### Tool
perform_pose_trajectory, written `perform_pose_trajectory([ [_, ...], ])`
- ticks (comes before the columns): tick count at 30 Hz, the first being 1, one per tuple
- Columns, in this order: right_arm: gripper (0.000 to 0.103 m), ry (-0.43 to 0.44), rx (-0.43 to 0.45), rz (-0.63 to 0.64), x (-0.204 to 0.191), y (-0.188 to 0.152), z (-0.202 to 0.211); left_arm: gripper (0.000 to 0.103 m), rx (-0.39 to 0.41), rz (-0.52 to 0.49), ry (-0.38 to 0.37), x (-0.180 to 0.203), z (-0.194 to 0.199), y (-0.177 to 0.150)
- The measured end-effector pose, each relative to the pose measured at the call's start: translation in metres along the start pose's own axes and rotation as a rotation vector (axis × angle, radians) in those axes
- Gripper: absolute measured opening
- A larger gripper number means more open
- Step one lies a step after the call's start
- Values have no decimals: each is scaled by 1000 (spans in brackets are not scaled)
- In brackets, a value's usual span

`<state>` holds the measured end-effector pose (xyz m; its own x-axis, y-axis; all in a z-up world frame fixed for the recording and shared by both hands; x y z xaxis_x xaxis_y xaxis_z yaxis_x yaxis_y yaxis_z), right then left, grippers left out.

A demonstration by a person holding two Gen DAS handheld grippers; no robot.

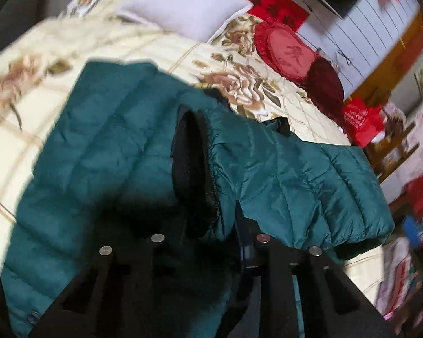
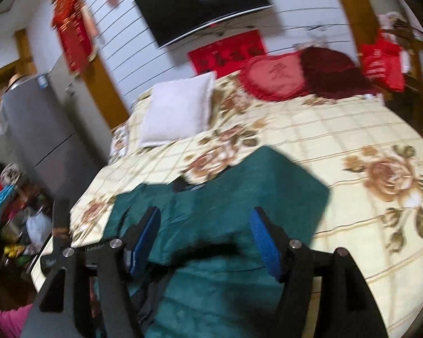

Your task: Fold large clothes

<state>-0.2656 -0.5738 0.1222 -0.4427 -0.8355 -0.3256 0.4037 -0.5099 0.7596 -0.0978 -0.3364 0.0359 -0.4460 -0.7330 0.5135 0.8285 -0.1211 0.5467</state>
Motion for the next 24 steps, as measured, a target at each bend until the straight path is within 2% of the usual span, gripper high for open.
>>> perform_pose_trajectory([
  [4,70,-21,-1,-75,27,8,0,25,103,-127,55,11,30,20],
  [7,70,-30,-18,-88,32,4,-7,25,130,-162,76,8,43,36],
  [11,70,-45,-74,-27,15,-8,-31,25,151,-178,117,-8,53,50],
  [16,70,-68,-142,60,-9,-25,-70,25,137,-137,163,-44,51,52],
  [21,69,-157,-240,148,-22,-46,-118,25,95,-72,212,-83,33,37],
  [24,70,-197,-270,218,-28,-64,-141,28,77,-43,192,-93,24,32],
])
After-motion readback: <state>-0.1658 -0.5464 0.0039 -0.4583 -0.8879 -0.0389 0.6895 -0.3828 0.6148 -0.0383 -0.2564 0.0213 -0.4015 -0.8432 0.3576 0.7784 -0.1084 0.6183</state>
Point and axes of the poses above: each gripper's, at about its wrist camera, not at the fingertips, and z roughly against the way its jaws point, x to its right, y to its top, the point moved 6 cm from there along -z, roughly the way its jaws point, and after that the axes turned 10 degrees about -y, right-handed, at the moved point
